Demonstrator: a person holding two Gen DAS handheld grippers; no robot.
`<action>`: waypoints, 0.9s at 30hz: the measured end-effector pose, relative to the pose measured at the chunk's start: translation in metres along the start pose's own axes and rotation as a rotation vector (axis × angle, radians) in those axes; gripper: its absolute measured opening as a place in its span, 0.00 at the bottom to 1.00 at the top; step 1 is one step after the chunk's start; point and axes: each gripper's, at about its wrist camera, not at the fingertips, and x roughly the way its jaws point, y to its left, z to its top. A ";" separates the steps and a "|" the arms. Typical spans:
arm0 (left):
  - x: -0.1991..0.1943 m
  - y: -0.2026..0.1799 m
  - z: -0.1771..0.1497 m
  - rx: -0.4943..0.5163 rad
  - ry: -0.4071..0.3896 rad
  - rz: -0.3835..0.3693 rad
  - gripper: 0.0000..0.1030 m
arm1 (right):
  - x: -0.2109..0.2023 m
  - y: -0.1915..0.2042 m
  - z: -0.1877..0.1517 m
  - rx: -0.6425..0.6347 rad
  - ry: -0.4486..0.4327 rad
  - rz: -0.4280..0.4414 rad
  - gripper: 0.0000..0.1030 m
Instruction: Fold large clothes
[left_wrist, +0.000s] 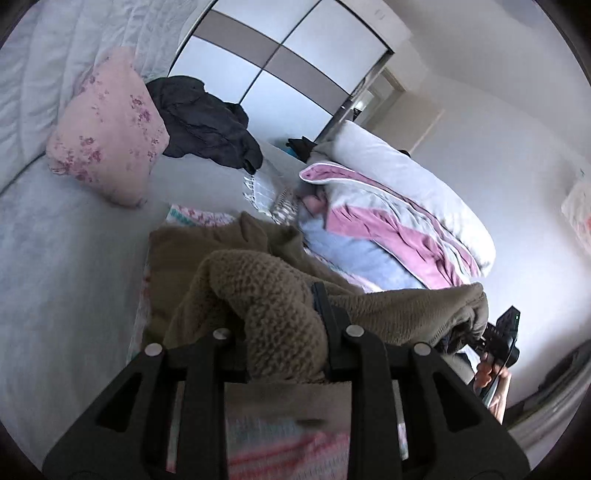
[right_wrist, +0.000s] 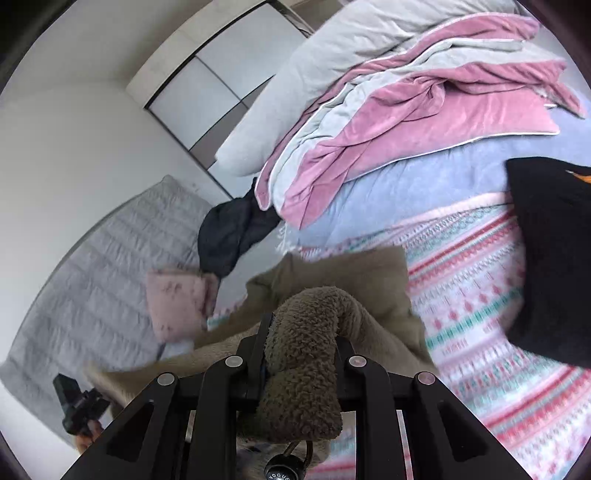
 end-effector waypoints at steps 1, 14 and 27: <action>0.011 0.005 0.005 -0.009 0.001 0.008 0.27 | 0.016 0.000 0.006 -0.009 0.000 -0.021 0.21; 0.165 0.084 0.009 -0.019 0.171 0.189 0.32 | 0.199 -0.070 0.016 0.077 0.141 -0.146 0.26; 0.107 0.057 0.021 0.126 0.117 0.107 0.81 | 0.133 -0.070 0.056 0.057 0.082 0.077 0.69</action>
